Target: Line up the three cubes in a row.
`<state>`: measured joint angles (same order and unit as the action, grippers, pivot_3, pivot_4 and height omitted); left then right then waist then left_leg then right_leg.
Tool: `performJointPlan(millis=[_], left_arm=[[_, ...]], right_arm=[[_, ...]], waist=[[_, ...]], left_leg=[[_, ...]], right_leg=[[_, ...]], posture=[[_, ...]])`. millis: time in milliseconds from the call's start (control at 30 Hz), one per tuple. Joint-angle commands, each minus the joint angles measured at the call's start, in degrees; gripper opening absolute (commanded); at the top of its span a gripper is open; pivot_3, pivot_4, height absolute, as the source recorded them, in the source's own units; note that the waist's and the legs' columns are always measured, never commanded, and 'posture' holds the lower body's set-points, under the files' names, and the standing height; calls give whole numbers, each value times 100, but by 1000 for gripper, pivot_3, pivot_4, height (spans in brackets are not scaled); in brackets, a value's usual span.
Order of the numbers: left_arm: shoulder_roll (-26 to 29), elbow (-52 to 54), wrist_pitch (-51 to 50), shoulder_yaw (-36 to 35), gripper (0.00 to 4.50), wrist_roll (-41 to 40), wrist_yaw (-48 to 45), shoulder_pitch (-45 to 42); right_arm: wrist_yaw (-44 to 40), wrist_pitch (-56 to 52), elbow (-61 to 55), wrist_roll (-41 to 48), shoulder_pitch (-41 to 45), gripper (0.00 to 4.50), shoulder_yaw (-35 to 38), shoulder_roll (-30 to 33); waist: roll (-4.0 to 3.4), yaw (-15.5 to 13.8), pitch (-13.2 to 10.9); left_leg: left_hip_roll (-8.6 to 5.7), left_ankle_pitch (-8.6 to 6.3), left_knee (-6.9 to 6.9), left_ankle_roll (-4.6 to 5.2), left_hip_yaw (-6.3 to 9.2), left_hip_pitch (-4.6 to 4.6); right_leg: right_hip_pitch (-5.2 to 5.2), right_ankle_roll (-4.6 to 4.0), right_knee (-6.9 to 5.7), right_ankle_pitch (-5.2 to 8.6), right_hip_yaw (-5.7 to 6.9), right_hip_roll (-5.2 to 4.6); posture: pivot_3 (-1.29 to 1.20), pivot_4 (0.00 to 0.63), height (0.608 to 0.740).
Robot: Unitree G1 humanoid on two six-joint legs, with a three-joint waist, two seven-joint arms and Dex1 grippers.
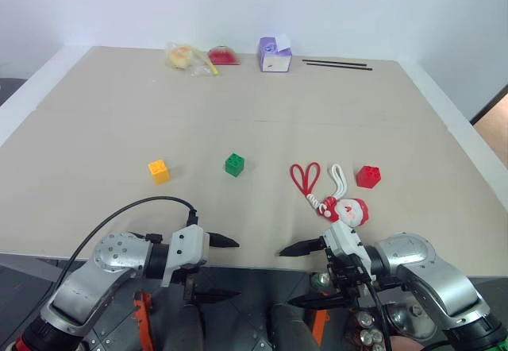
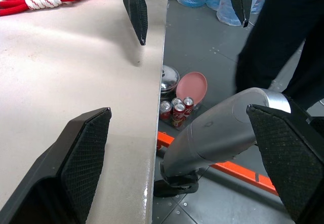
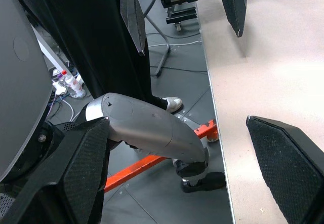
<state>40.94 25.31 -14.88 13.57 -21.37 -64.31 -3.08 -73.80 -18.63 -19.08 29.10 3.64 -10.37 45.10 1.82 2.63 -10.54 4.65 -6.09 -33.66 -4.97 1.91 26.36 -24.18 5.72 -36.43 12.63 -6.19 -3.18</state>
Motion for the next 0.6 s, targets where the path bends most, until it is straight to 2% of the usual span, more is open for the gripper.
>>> performJointPlan(millis=[33,600], left_arm=[[-40,45,136,-31,4434,-20,-29,-55],[-64,70,153,-18,4434,-14,-8,-51]], right_arm=[[-7,51,-242,111,-14,4500,179,15],[-90,213,-142,51,13,4500,109,-2]], waist=[[0,0,0],[0,-1,0]], left_leg=[[0,0,0,0,0,0],[0,0,0,1,0,0]], right_leg=[[0,0,0,0,0,0],[4,0,0,0,0,0]], posture=[[0,150,740],[0,150,740]])
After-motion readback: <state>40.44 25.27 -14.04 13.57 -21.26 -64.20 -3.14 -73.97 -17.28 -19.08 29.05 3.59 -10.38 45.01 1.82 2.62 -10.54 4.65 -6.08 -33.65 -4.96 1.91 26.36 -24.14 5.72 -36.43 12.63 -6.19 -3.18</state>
